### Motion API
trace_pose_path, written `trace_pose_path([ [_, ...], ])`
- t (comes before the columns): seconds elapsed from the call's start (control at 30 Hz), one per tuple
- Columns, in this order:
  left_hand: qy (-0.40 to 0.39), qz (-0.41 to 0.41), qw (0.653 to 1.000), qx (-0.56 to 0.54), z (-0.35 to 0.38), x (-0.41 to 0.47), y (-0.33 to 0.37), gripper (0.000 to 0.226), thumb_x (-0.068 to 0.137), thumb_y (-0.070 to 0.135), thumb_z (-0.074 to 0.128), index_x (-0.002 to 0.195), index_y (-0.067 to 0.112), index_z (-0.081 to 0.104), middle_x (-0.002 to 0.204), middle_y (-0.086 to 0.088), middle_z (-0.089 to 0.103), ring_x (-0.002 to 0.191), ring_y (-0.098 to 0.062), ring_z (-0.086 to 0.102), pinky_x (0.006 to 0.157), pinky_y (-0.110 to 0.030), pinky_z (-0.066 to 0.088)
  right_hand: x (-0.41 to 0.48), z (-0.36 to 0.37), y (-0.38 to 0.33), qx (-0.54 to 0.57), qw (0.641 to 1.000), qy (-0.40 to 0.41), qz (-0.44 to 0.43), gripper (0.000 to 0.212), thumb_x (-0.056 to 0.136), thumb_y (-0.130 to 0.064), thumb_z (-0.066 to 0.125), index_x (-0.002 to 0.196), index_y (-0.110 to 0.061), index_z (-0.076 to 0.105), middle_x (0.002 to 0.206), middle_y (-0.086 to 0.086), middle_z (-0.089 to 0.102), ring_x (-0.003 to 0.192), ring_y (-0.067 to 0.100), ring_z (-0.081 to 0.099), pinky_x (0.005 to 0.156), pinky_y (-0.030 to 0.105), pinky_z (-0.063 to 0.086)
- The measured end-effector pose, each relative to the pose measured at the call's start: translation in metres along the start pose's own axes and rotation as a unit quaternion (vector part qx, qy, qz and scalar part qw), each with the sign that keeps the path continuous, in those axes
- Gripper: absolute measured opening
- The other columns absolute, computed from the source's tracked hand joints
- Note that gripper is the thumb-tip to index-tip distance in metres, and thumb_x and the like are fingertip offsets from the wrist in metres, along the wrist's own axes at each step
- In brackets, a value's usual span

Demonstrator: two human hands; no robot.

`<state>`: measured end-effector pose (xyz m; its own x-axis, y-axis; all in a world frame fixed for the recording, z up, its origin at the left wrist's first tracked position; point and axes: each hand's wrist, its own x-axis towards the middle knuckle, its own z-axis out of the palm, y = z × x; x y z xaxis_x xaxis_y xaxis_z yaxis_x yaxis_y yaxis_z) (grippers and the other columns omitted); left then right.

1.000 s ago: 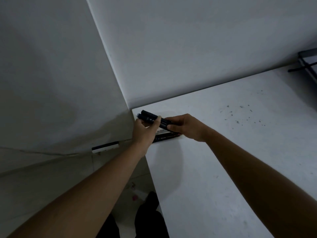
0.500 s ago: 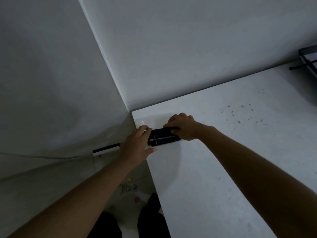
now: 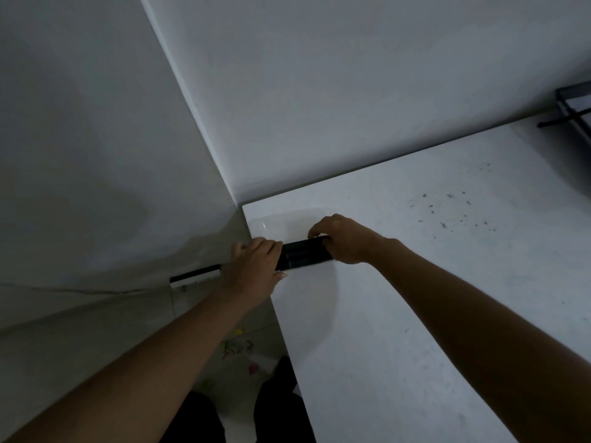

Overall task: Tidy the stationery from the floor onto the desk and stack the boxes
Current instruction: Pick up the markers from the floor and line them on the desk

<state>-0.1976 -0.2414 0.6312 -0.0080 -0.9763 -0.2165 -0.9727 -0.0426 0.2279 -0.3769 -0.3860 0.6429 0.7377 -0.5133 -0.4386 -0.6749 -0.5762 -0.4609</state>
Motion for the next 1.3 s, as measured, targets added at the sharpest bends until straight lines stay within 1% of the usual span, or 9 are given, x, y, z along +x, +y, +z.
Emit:
trace_pose_path([
  [0.17, -0.038, -0.007, 0.999, 0.021, -0.003, 0.004, 0.004, 0.054, 0.095, 0.041, 0.049, 0.141, 0.014, 0.040, 0.140, -0.001, 0.050, 0.140, -0.020, 0.027, 0.105, -0.047, 0.015, -0.001, 0.002, -0.004, -0.059, 0.997, -0.027, -0.035, 0.026, 0.089, -0.037, 0.058, 0.113, -0.026, 0.055, 0.104, -0.004, 0.063, 0.101, 0.018, 0.056, 0.098, 0.039, 0.034],
  [0.37, -0.044, -0.027, 0.999, 0.009, -0.006, 0.005, 0.006, 0.046, 0.094, 0.040, 0.051, 0.133, 0.016, 0.048, 0.138, 0.000, 0.052, 0.145, -0.016, 0.019, 0.113, -0.050, 0.004, -0.004, 0.003, -0.001, -0.067, 0.996, -0.013, -0.051, 0.047, 0.089, -0.039, 0.060, 0.132, -0.023, 0.047, 0.124, -0.002, 0.059, 0.116, 0.018, 0.051, 0.105, 0.035, 0.026],
  [0.5, -0.063, -0.041, 0.997, -0.016, -0.011, 0.005, 0.006, 0.057, 0.093, 0.042, 0.052, 0.142, 0.019, 0.036, 0.143, -0.001, 0.048, 0.146, -0.017, 0.015, 0.114, -0.050, 0.010, -0.008, 0.005, 0.000, -0.070, 0.997, -0.007, -0.042, 0.054, 0.090, -0.043, 0.058, 0.137, -0.021, 0.042, 0.129, -0.001, 0.057, 0.120, 0.019, 0.051, 0.109, 0.035, 0.023],
  [0.63, -0.064, -0.036, 0.997, -0.040, -0.011, 0.002, 0.004, 0.056, 0.093, 0.040, 0.053, 0.142, 0.020, 0.035, 0.145, 0.002, 0.045, 0.146, -0.018, 0.013, 0.113, -0.049, 0.016, -0.010, 0.005, -0.002, -0.078, 0.995, 0.015, -0.053, 0.035, 0.089, -0.044, 0.058, 0.118, -0.025, 0.054, 0.107, -0.005, 0.066, 0.098, 0.017, 0.060, 0.103, 0.035, 0.029],
  [0.7, -0.063, -0.034, 0.996, -0.045, -0.010, 0.001, 0.003, 0.056, 0.094, 0.039, 0.052, 0.142, 0.019, 0.034, 0.146, 0.001, 0.044, 0.146, -0.019, 0.012, 0.113, -0.047, 0.016, -0.010, 0.005, -0.001, -0.077, 0.996, 0.015, -0.048, 0.037, 0.089, -0.046, 0.057, 0.119, -0.024, 0.054, 0.106, -0.004, 0.066, 0.096, 0.018, 0.061, 0.103, 0.034, 0.029],
  [0.9, -0.044, -0.029, 0.996, -0.073, -0.011, -0.003, 0.002, 0.067, 0.090, 0.037, 0.059, 0.145, 0.015, 0.028, 0.151, -0.003, 0.035, 0.148, -0.023, 0.007, 0.113, -0.045, 0.016, -0.015, 0.004, -0.005, -0.058, 0.998, 0.029, -0.015, 0.063, 0.087, -0.050, 0.060, 0.140, -0.020, 0.041, 0.135, 0.003, 0.055, 0.123, 0.022, 0.050, 0.110, 0.034, 0.024],
  [1.07, -0.009, -0.021, 0.991, -0.133, -0.019, -0.013, 0.000, 0.066, 0.088, 0.037, 0.062, 0.142, 0.012, 0.034, 0.147, -0.006, 0.039, 0.145, -0.025, 0.017, 0.111, -0.046, 0.024, -0.017, 0.006, -0.010, -0.019, 0.997, 0.071, -0.005, 0.051, 0.089, -0.042, 0.058, 0.134, -0.019, 0.046, 0.129, 0.003, 0.058, 0.117, 0.023, 0.053, 0.105, 0.037, 0.032],
  [1.17, 0.023, -0.016, 0.986, -0.163, -0.026, -0.021, -0.005, 0.059, 0.088, 0.033, 0.061, 0.137, 0.005, 0.042, 0.138, -0.013, 0.049, 0.137, -0.031, 0.032, 0.109, -0.047, 0.033, -0.022, 0.008, -0.015, -0.020, 0.995, 0.095, 0.023, 0.049, 0.092, -0.035, 0.055, 0.136, -0.017, 0.044, 0.134, 0.007, 0.055, 0.122, 0.025, 0.050, 0.107, 0.038, 0.031],
  [1.3, 0.028, -0.011, 0.987, -0.157, -0.036, -0.034, -0.016, 0.055, 0.089, 0.023, 0.062, 0.137, 0.005, 0.042, 0.140, -0.013, 0.046, 0.136, -0.031, 0.033, 0.109, -0.047, 0.033, -0.025, 0.009, -0.031, -0.025, 0.993, 0.100, 0.052, 0.049, 0.094, -0.030, 0.053, 0.139, -0.016, 0.041, 0.142, 0.007, 0.048, 0.130, 0.026, 0.042, 0.110, 0.040, 0.025],
])
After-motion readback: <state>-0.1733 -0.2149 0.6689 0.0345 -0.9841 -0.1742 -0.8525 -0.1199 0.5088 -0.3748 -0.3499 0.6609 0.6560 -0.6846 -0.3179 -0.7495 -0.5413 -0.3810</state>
